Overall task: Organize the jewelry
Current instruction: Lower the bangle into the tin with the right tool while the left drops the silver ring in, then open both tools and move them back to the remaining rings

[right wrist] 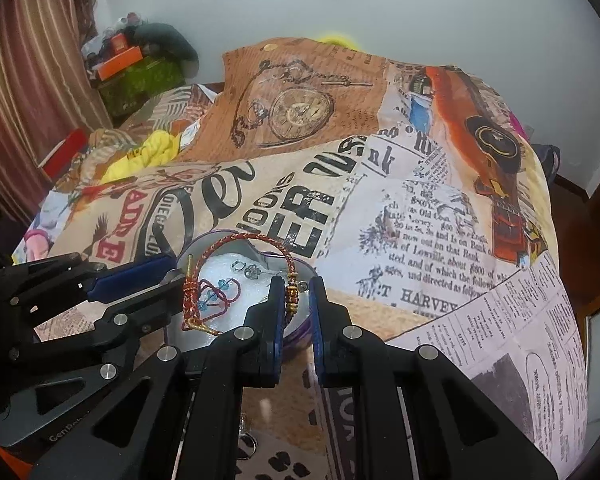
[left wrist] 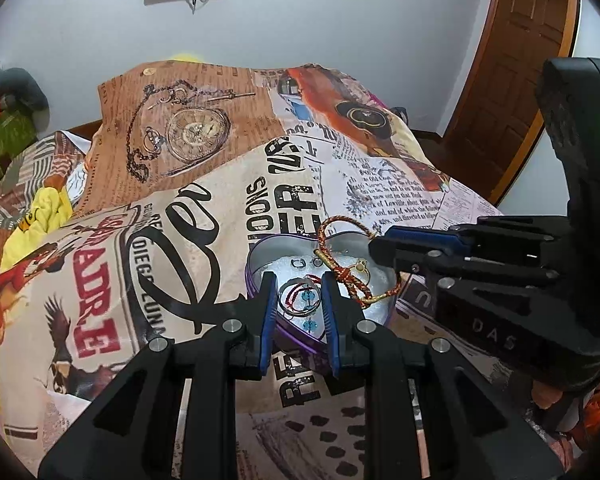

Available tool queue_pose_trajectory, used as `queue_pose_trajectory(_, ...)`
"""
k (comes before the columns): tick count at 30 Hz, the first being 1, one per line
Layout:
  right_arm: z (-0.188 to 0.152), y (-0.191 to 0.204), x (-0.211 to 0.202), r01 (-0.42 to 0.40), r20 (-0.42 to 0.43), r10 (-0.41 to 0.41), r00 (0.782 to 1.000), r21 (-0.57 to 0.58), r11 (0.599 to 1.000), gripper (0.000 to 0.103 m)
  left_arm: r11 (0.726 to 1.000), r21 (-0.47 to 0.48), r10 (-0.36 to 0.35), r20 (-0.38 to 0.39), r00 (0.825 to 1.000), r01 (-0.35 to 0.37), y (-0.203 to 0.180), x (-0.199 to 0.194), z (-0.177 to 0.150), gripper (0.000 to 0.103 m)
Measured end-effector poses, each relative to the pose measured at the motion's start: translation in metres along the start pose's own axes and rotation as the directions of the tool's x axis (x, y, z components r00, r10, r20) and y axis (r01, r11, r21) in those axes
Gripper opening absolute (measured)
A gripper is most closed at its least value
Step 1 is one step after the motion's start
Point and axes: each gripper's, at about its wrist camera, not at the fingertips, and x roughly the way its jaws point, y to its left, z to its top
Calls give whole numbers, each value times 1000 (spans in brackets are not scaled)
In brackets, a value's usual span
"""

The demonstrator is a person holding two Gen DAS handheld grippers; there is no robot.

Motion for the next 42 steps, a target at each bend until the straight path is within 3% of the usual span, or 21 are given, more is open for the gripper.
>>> queue_pose_trajectory(22,0,5,5,10,-26,-11,1000,-28,1000,11,1000,14,1,-21,1000,-1,-3,1,1,21)
queue_pose_trajectory(38,-3,7,-34,34,27,-33,999,-25,999,12,999,30,33,20,999,-33,-11,-36,2,21)
queue_pose_trajectory(40,-4,8,-42,32,34,-31,999,-22,999,14,999,32,35,25,999,-36,-13,-41,2,21)
queue_pose_trajectory(42,-5,8,-48,34,44,-33,998,-17,999,29,999,35,40,31,999,-41,-14,-48,1,22)
